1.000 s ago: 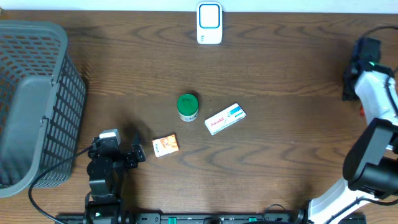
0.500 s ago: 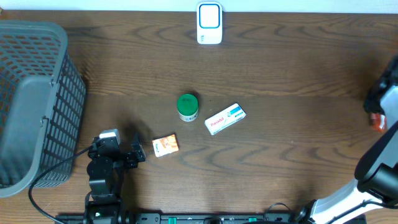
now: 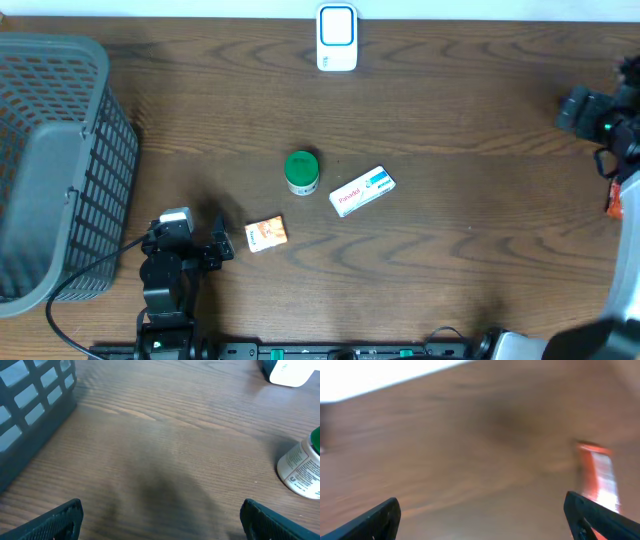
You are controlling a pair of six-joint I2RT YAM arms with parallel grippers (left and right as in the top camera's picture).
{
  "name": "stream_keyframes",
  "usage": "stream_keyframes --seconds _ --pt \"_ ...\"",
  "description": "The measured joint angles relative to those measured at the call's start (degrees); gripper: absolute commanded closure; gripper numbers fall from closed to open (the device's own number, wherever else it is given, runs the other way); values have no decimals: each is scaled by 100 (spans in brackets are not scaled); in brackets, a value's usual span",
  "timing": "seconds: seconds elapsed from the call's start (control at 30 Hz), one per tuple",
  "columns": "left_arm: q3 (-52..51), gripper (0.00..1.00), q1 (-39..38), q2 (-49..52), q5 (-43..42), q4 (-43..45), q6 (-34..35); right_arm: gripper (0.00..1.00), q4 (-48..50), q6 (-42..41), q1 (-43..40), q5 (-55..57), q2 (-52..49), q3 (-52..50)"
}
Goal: Scan the item barcode
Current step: 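Reach the right gripper left toward the Panadol box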
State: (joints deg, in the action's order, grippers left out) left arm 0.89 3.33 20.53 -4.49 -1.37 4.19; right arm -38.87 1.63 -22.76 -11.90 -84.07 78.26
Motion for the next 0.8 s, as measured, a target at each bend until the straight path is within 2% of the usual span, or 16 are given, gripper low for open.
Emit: stream_keyframes --seconds 0.23,0.4,0.5,0.57,0.6,0.63,0.8 --pt "0 2 0 0 0 0 0 1 -1784 -428 1296 -1139 50 0" --pt "0 1 0 0 -2 0 0 1 -2063 -1088 2269 -1405 13 -50" --pt "0 1 0 0 -2 -2 0 25 -1805 -1808 2909 -1453 11 -90" --pt "0 1 0 0 -2 0 0 66 -1722 -2247 3250 -1394 9 -109" --pt "0 1 0 0 -2 0 0 90 -1679 -2625 3517 -1250 9 -114" --pt "0 1 0 0 0 -2 0 99 -1672 -2841 3683 -1161 7 -114" --pt "0 1 0 0 0 0 0 99 -1698 -3471 4581 -223 -39 -118"
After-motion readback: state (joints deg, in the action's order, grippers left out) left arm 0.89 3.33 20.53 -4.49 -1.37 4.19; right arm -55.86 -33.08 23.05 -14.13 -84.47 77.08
